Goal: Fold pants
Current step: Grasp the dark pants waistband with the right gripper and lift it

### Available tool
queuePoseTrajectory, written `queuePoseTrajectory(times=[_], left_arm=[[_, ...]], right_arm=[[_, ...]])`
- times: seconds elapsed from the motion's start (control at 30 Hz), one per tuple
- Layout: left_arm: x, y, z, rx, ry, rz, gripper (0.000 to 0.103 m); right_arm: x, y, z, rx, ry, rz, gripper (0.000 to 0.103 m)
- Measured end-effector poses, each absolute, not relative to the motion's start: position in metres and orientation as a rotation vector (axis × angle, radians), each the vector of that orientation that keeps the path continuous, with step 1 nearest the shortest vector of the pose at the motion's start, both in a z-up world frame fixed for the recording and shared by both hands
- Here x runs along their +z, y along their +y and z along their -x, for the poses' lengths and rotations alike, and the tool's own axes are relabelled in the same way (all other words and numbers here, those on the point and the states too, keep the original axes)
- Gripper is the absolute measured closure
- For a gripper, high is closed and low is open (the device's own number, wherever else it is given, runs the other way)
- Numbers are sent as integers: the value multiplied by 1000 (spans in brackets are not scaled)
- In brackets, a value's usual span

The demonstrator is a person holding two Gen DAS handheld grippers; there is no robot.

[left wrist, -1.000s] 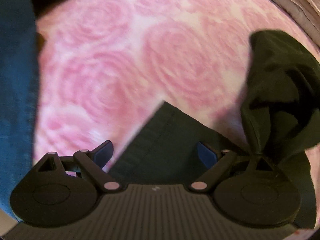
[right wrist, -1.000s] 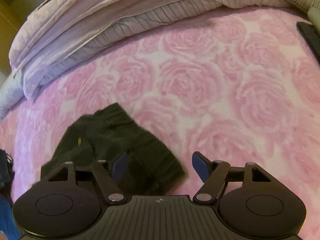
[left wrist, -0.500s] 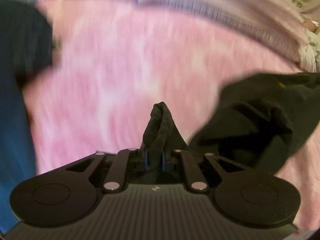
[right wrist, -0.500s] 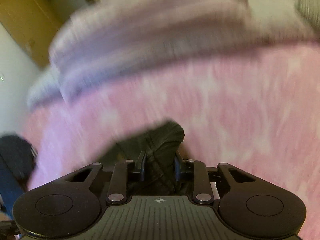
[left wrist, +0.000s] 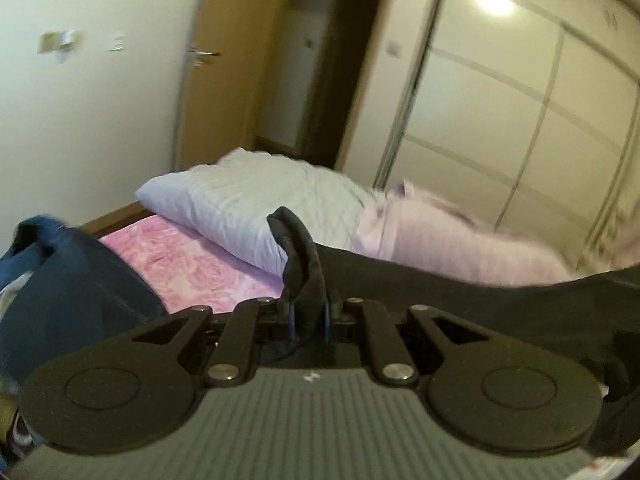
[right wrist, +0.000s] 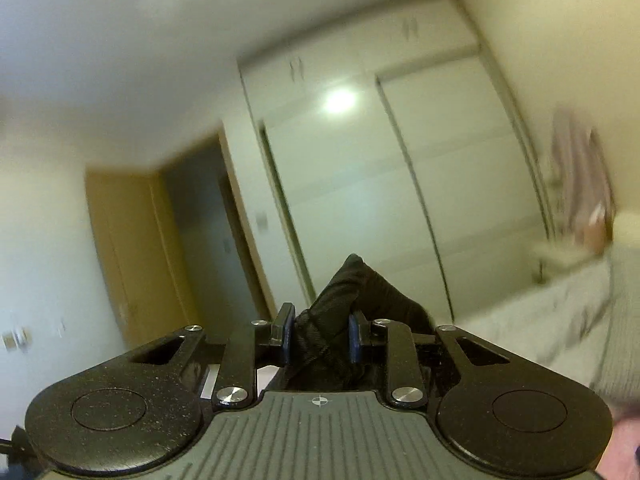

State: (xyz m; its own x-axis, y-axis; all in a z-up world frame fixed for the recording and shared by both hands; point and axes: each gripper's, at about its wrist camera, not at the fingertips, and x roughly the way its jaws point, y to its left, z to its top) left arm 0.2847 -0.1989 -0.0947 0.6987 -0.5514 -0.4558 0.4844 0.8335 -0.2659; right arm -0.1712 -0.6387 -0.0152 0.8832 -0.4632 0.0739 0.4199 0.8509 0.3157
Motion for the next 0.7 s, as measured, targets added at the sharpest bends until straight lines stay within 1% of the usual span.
queuePoseTrajectory(times=[0.07,0.13,0.17,0.2,0.23,0.3,0.37,0.47,0.57,0.67,0.7], left_arm=[[-102,-164,-269,-551,585,207,93],[-125,-129,-249,-549,663,274,89],[-145,-113,-236,-528,731,290,86],[-162,-99,-227,-513,800,290,82],[-185,-88,-213,-484,887,269,79],[-225,-73,-188,-423,1026,185,79],[-255,-62,-165,-350,1121,78,79],[-279,-63,-144,-328,1205,-16,79],[-279,-93,-135,-407,1167,-87,77],[-284,-144,-130,-543,1127,-162,75],[-292,-165,-129,-594,1113,-198,72]], right_arm=[[-24,-631,239,-492,-143,-279,78],[-50,-625,305,-528,-38,-319,76],[-73,-622,340,-571,70,-370,69],[-97,-621,370,-619,179,-440,62],[-127,-619,401,-707,297,-534,60],[-190,-610,464,-961,536,-735,60],[-237,-592,518,-1152,667,-922,60],[-268,-568,562,-1280,714,-1044,60],[-273,-573,562,-1241,721,-1023,60],[-283,-580,548,-1188,724,-982,59],[-289,-585,537,-1167,717,-984,59]])
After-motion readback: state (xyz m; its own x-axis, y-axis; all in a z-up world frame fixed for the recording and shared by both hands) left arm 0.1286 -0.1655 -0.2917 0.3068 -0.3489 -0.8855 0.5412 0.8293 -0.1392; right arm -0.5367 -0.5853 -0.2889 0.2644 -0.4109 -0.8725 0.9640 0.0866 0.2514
